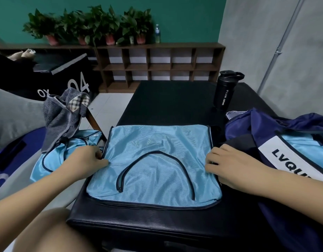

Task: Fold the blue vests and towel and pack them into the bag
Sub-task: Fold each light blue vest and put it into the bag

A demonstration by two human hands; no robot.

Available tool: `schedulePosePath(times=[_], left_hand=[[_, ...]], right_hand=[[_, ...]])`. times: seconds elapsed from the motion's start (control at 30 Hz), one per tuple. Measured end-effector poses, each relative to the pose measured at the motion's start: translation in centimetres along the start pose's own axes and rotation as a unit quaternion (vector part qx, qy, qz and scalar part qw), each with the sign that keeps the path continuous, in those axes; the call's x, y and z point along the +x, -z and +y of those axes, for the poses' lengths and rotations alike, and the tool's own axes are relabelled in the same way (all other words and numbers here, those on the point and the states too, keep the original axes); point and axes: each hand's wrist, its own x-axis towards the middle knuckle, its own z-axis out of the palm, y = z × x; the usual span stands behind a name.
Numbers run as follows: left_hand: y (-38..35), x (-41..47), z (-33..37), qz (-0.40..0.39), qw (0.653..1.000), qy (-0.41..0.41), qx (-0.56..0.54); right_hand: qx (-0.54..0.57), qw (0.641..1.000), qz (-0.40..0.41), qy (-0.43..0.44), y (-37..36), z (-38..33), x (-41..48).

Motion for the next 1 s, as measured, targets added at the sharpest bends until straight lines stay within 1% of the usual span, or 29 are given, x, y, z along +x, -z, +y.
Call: schedulePosePath(times=[0.17,0.23,0.3,0.43,0.57,0.7,0.8,1.0], left_hand=[[0.7,2.5,-0.1,-0.020,1.000,0.018,0.007],[1.1,4.0,0.0,-0.009,1.000,0.018,0.010],[1.3,5.7,0.4,0.005,0.999,0.001,0.034],[1.6,8.7,2.9,0.033,0.998,-0.019,0.058],[1.2,11.8,5.5,0.045,0.995,-0.038,0.084],[0.1,14.4,7.9,0.047,0.989,-0.074,0.118],[-0.7,15.8,10.4,0.060,0.987,-0.099,0.115],[-2.3,18.0,15.4,0.049,0.986,-0.103,0.120]], right_hand=[[0.037,0.999,0.005,0.029,0.8,-1.2,0.1],[0.067,0.997,0.007,0.043,1.3,-2.6,0.1],[0.091,0.994,0.016,0.055,1.5,-4.1,0.2],[0.108,0.991,0.031,0.072,1.4,-6.4,1.1],[0.131,0.988,0.047,0.068,1.6,-8.5,2.1],[0.146,0.986,0.060,0.052,1.7,-11.1,3.4],[0.168,0.982,0.085,0.030,1.8,-13.1,4.7],[0.188,0.975,0.122,0.009,2.5,-16.3,7.2]])
